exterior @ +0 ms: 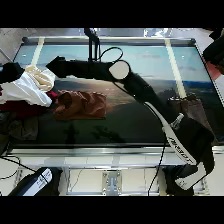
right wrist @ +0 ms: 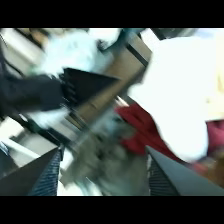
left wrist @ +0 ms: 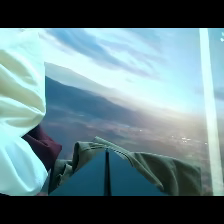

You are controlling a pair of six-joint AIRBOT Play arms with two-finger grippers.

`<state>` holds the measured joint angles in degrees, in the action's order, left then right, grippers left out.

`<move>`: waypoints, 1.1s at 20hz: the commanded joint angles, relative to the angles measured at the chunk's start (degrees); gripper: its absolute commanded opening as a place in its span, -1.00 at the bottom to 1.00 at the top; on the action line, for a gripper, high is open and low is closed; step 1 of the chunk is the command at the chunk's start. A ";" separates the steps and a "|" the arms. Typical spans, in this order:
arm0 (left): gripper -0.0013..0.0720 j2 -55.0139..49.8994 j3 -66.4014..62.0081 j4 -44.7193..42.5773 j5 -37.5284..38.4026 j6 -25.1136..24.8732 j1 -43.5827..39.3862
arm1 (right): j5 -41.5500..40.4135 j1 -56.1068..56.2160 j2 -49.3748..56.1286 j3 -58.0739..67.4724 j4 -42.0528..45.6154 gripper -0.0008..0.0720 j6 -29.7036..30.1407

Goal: Fold the shirts.

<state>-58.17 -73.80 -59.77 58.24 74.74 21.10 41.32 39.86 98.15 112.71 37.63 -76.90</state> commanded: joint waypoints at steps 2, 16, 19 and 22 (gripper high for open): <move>-0.94 0.76 0.04 -0.22 0.98 -0.26 0.90 | 30.71 -11.91 0.22 2.75 29.77 0.52 -13.53; -0.94 -3.78 1.70 -0.22 2.05 -0.31 0.90 | 21.16 -19.98 19.65 -18.53 -3.41 0.53 -6.08; -0.94 -3.78 1.70 -0.22 2.08 -0.74 0.90 | 17.29 -15.78 20.92 -18.23 -6.08 0.53 -5.81; -0.94 -3.78 1.70 -0.22 2.10 -0.74 0.90 | 14.10 -12.63 20.94 -18.23 -9.31 0.51 -5.84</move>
<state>-61.89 -72.12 -59.96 60.29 74.08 21.93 58.83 24.40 118.26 94.50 32.71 -83.29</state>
